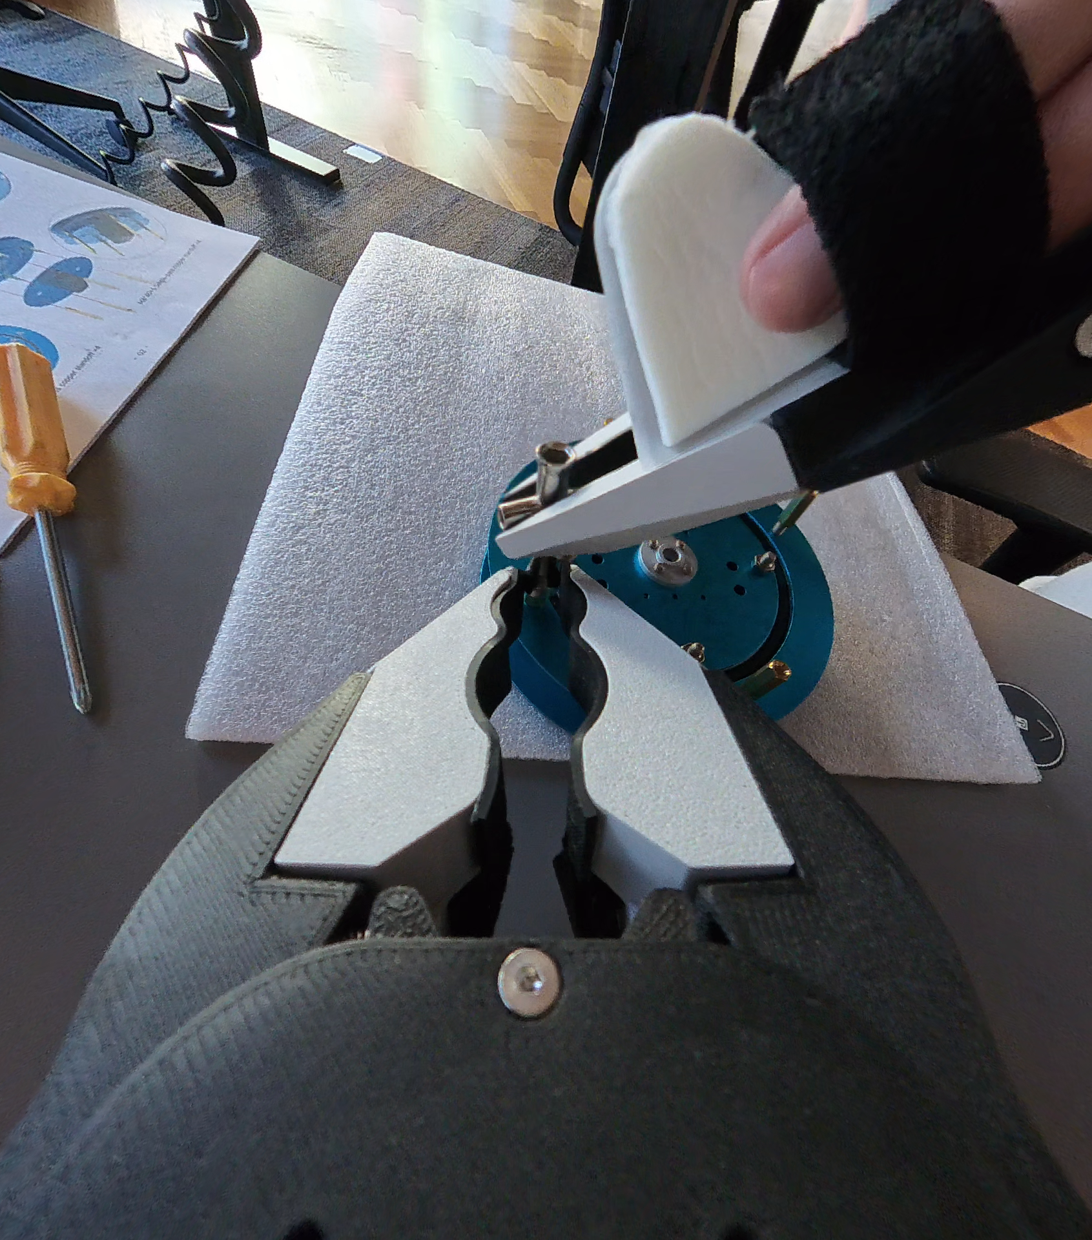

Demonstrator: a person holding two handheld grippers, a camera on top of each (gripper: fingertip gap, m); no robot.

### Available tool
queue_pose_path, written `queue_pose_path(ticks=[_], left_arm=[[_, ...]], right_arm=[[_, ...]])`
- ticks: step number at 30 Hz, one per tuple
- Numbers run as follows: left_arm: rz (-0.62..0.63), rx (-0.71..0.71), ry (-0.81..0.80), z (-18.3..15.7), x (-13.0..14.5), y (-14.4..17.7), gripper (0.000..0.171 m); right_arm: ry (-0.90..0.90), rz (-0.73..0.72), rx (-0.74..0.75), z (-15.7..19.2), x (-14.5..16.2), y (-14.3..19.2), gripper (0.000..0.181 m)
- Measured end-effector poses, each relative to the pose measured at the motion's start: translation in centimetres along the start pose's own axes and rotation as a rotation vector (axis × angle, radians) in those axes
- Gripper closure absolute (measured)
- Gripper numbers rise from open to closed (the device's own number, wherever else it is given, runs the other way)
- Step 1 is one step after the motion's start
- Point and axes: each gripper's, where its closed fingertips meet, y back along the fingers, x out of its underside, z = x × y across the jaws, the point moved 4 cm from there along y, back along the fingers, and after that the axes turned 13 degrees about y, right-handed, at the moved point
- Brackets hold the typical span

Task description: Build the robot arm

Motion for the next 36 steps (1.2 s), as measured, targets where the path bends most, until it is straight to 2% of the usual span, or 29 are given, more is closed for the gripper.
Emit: queue_pose_path(ticks=[6, 13, 18, 24, 29, 36], left_arm=[[0.004, -0.003, -0.005, 0.0, 0.0, 0.0, 0.162], [0.008, -0.008, -0.008, 0.0, 0.1, -0.1, 0.162], [0.012, -0.006, 0.004, 0.1, 0.2, -0.1, 0.162], [0.018, 0.0, 0.02, 0.1, 0.2, 0.0, 0.163], [0.022, 0.01, 0.037, 0.2, 0.3, 0.1, 0.163], [0.021, 0.001, 0.035, 0.3, 0.3, 0.1, 0.165]], right_arm=[[-0.134, -0.006, -0.183, -0.5, -0.3, 0.1, 0.171], [-0.489, -0.072, -0.477, -0.9, 0.0, 0.0, 0.173], [-0.733, -0.151, -0.611, -0.9, 0.4, -0.2, 0.174], [-0.976, -0.258, -0.707, -0.8, 0.9, -0.3, 0.175], [-1.128, -0.317, -0.702, -0.7, 1.0, -0.3, 0.175], [-1.593, -0.402, -0.762, -0.1, 1.6, -0.5, 0.176]])
